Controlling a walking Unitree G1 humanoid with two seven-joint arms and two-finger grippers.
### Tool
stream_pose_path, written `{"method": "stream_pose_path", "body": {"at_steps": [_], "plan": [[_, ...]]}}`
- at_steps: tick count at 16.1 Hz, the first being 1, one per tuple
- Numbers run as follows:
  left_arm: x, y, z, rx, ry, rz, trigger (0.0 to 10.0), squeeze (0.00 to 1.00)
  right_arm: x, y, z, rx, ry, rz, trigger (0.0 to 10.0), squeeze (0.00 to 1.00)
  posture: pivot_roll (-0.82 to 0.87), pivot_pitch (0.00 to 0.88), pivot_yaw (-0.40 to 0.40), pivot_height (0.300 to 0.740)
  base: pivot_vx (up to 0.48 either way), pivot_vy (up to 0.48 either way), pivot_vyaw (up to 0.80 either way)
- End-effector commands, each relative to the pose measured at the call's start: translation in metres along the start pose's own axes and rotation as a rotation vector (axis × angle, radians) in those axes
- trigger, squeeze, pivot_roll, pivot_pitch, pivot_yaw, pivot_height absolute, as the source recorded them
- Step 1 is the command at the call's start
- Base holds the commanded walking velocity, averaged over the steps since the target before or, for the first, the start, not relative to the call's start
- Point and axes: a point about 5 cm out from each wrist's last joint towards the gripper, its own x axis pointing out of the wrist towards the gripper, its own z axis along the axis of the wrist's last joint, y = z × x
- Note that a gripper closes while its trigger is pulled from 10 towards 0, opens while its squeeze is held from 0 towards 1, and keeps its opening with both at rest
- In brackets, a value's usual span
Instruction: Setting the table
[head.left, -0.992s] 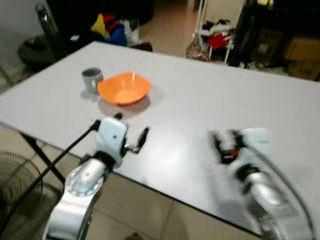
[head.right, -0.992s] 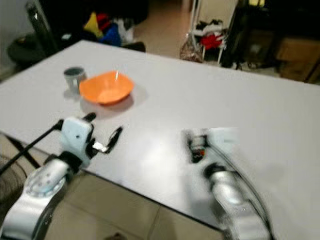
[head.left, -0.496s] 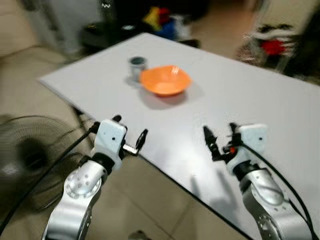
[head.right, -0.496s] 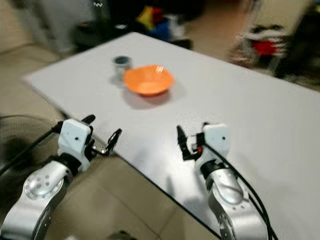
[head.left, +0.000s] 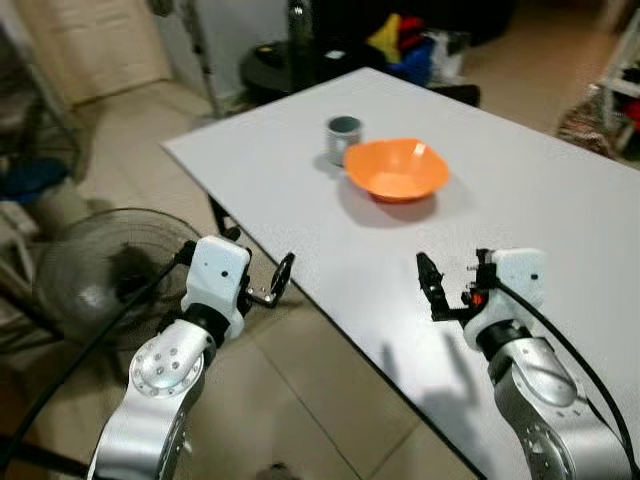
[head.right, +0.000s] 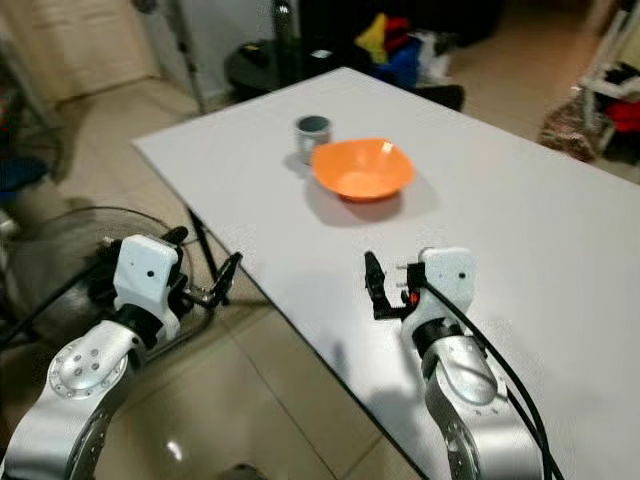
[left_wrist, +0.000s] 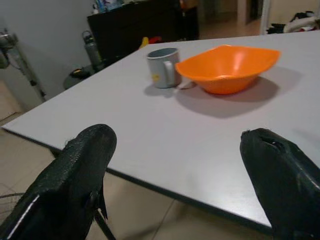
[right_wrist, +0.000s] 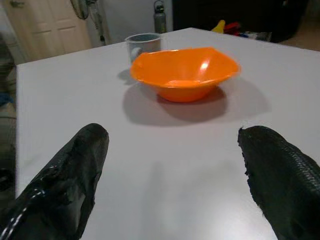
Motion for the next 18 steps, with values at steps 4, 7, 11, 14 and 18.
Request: {"method": "stream_pose_path", "body": {"at_steps": [4,7,11,14,18], "plan": [[-0.0027,0.0061,-0.0004,0.015,0.015,0.028,10.0,0.00,0.0007,0.0068,-0.0028,0.028,0.020,0.034,10.0,1.00,0.13,0.000,0.027,0.740,0.000,0.362,0.00],[-0.0040,0.0049,-0.0003,0.019,0.020,0.018,10.0,0.00,-0.0004,0.0072,-0.0037,0.034,0.024,0.035,10.0,1.00,0.13,0.000,0.027,0.740,0.000,0.361,0.00],[-0.0046,0.0049,0.0004,0.021,0.022,0.019,10.0,0.00,-0.0004,0.0084,-0.0041,0.037,0.029,0.043,10.0,1.00,0.13,0.000,0.024,0.740,0.000,0.352,0.00],[-0.0048,0.0050,0.0007,0.021,0.024,0.019,10.0,0.00,0.0004,0.0093,-0.0038,0.037,0.030,0.050,10.0,1.00,0.14,0.000,0.023,0.740,0.000,0.350,0.00],[-0.0047,0.0049,0.0009,0.019,0.024,0.019,10.0,0.00,0.0012,0.0109,-0.0029,0.036,0.028,0.069,10.0,1.00,0.14,0.000,0.021,0.740,0.000,0.349,0.00]]}}
